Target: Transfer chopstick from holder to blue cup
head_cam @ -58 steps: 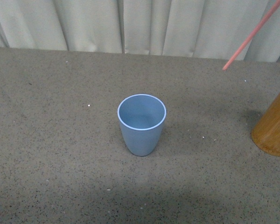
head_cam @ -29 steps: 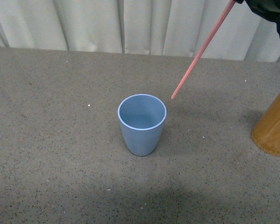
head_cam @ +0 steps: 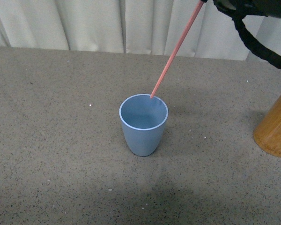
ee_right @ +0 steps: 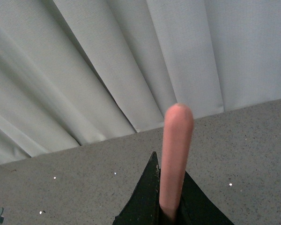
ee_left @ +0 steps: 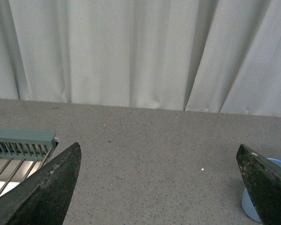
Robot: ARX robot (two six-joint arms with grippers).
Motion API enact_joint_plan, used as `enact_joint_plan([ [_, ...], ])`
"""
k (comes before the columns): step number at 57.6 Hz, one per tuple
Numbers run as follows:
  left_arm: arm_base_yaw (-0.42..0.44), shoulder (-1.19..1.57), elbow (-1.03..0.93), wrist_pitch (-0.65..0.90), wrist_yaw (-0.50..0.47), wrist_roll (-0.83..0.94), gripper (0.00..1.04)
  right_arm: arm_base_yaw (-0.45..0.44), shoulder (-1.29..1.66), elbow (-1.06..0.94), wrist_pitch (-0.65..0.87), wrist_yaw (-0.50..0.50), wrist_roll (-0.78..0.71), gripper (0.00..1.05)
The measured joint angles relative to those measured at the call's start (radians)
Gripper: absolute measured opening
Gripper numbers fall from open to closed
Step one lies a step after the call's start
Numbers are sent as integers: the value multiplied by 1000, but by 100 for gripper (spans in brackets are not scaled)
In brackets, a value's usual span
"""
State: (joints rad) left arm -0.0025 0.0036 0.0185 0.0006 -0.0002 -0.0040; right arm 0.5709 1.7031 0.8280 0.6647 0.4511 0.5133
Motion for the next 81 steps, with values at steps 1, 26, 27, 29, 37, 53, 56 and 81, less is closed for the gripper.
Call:
enact_joint_plan([
  [1, 0, 0, 0, 0, 0, 0, 98, 2, 3, 2, 0, 1, 0, 2],
  [26, 0, 0, 0, 0, 0, 0, 98, 18, 45, 11, 1, 12, 0, 2],
  [27, 0, 0, 0, 0, 0, 0, 98, 18, 46, 11, 1, 12, 0, 2],
  [29, 0, 0, 0, 0, 0, 0, 98, 19, 47, 11, 1, 12, 0, 2],
  [37, 0, 0, 0, 0, 0, 0, 98, 24, 54, 13, 2, 15, -1, 2],
  [53, 0, 0, 0, 0, 0, 0, 98, 31, 59, 16, -1, 13, -11, 42],
  [56, 0, 0, 0, 0, 0, 0, 98, 31, 59, 16, 1, 11, -11, 49],
  [81, 0, 0, 0, 0, 0, 0, 98, -62, -170, -233, 194, 32, -197, 85],
])
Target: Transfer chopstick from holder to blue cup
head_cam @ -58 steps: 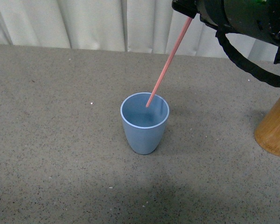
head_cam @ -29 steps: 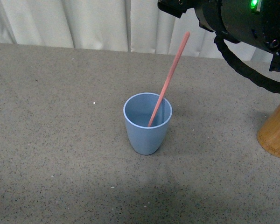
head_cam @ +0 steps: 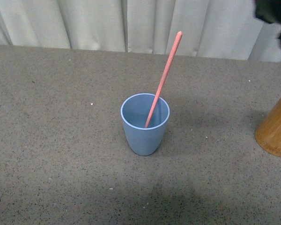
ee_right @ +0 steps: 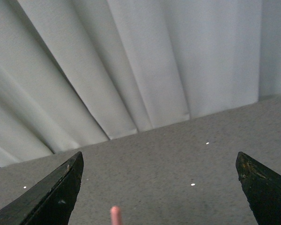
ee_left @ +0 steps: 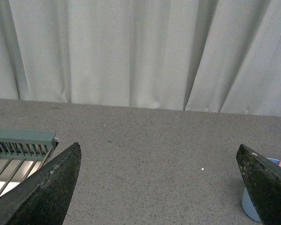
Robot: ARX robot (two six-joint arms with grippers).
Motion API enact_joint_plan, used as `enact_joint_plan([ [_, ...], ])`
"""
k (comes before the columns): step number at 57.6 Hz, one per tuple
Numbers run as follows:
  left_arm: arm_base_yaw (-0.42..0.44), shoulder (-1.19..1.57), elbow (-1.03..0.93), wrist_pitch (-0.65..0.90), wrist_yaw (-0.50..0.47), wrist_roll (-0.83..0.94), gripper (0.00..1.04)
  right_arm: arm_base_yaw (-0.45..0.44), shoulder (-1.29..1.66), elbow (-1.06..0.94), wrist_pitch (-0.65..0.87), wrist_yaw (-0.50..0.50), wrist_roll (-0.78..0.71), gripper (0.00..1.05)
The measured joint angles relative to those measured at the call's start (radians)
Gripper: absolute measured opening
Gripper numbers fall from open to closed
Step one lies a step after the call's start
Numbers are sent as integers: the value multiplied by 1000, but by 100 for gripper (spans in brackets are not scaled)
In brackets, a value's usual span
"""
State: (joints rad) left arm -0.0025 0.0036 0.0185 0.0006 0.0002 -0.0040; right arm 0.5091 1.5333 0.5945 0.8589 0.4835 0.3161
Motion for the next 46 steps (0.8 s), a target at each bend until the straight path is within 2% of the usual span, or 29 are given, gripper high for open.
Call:
enact_joint_plan([
  [3, 0, 0, 0, 0, 0, 0, 98, -41, -71, -78, 47, -53, -88, 77],
  [4, 0, 0, 0, 0, 0, 0, 98, -78, -141, -138, 40, -90, -145, 72],
  [9, 0, 0, 0, 0, -2, 0, 98, -210, -401, -318, -85, -213, -243, 56],
  [13, 0, 0, 0, 0, -1, 0, 98, -397, -775, -473, -368, -414, -285, 38],
  [16, 0, 0, 0, 0, 0, 0, 98, -484, -1082, -521, -639, -459, -294, 26],
  [18, 0, 0, 0, 0, 0, 0, 98, -501, -1276, -538, -779, -467, -298, 17],
  [22, 0, 0, 0, 0, 0, 0, 98, -505, -1452, -546, -854, -483, -306, 3],
  [34, 0, 0, 0, 0, -2, 0, 98, -507, -1427, -493, -890, -485, -312, 1],
  [39, 0, 0, 0, 0, -1, 0, 98, -507, -1372, -406, -928, -484, -312, 1],
  [46, 0, 0, 0, 0, -1, 0, 98, -507, -1226, -177, -1043, -485, -312, 1],
])
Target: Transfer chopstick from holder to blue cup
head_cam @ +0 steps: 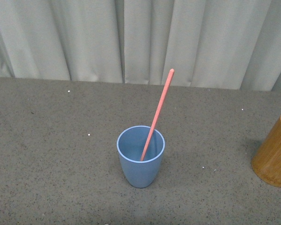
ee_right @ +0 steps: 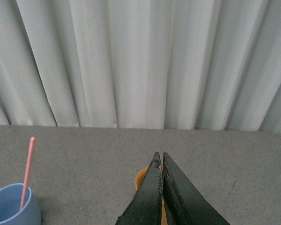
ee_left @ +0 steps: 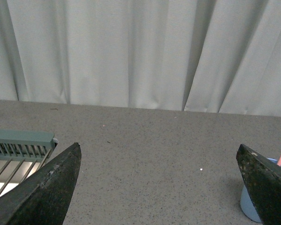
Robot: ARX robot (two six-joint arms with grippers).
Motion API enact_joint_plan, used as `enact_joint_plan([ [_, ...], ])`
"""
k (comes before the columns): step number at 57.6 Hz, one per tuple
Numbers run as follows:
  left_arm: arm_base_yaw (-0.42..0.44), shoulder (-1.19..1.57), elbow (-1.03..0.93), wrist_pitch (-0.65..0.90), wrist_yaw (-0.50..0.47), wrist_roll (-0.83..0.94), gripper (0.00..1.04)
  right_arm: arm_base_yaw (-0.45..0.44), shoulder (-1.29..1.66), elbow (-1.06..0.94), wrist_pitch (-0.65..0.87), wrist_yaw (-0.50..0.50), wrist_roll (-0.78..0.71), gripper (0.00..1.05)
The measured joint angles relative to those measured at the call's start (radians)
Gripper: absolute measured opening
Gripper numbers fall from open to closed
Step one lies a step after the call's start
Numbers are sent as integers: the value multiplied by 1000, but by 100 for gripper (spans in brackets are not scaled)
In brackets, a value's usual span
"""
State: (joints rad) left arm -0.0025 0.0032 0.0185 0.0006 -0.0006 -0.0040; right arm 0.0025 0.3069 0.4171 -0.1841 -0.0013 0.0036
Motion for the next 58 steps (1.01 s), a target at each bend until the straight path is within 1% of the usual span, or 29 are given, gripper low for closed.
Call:
enact_joint_plan([
  [2, 0, 0, 0, 0, 0, 0, 98, 0, 54, 95, -44, 0, 0, 1],
  [5, 0, 0, 0, 0, 0, 0, 98, 0, 86, 181, -50, 0, 0, 1],
  [6, 0, 0, 0, 0, 0, 0, 98, 0, 88, 189, -46, 0, 0, 1],
  [8, 0, 0, 0, 0, 0, 0, 98, 0, 86, 200, -35, -1, -2, 6],
  [10, 0, 0, 0, 0, -1, 0, 98, 0, 77, 193, -33, -2, 1, 6],
  [12, 0, 0, 0, 0, -1, 0, 98, 0, 51, 163, -14, 0, -5, 1],
  [29, 0, 0, 0, 0, 0, 0, 98, 0, -69, -87, 83, 0, -3, 1],
  [43, 0, 0, 0, 0, 0, 0, 98, 0, -144, -204, 130, 1, -3, 1],
  [58, 0, 0, 0, 0, 0, 0, 98, 0, -193, -279, 155, 0, -3, 1],
])
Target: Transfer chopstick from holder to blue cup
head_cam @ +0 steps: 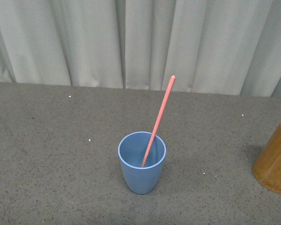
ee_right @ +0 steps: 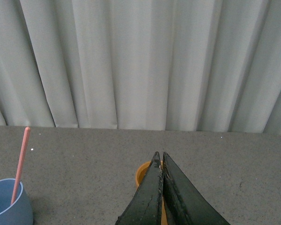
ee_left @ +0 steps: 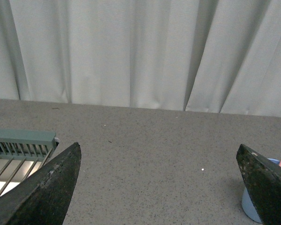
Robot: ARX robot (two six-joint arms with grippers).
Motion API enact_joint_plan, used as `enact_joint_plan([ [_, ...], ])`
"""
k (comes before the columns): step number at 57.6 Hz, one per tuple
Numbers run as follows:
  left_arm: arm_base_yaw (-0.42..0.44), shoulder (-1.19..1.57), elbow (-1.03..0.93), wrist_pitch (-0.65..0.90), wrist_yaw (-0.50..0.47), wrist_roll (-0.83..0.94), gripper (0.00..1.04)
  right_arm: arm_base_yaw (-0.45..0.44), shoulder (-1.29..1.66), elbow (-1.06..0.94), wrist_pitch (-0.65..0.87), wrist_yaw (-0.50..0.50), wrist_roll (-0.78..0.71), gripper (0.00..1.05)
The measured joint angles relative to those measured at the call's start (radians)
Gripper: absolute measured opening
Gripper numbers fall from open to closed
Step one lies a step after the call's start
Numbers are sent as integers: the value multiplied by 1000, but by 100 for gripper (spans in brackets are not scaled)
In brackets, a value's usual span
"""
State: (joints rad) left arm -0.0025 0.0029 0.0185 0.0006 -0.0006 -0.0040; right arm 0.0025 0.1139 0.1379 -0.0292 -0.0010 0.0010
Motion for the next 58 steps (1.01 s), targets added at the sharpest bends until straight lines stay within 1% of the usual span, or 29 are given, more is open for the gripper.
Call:
enact_joint_plan([
  [36, 0, 0, 0, 0, 0, 0, 98, 0, -71, -91, 19, 0, 0, 1],
  [42, 0, 0, 0, 0, 0, 0, 98, 0, -108, -132, 26, 0, 0, 1],
  [58, 0, 0, 0, 0, 0, 0, 98, 0, -109, -132, 26, 0, 0, 1],
])
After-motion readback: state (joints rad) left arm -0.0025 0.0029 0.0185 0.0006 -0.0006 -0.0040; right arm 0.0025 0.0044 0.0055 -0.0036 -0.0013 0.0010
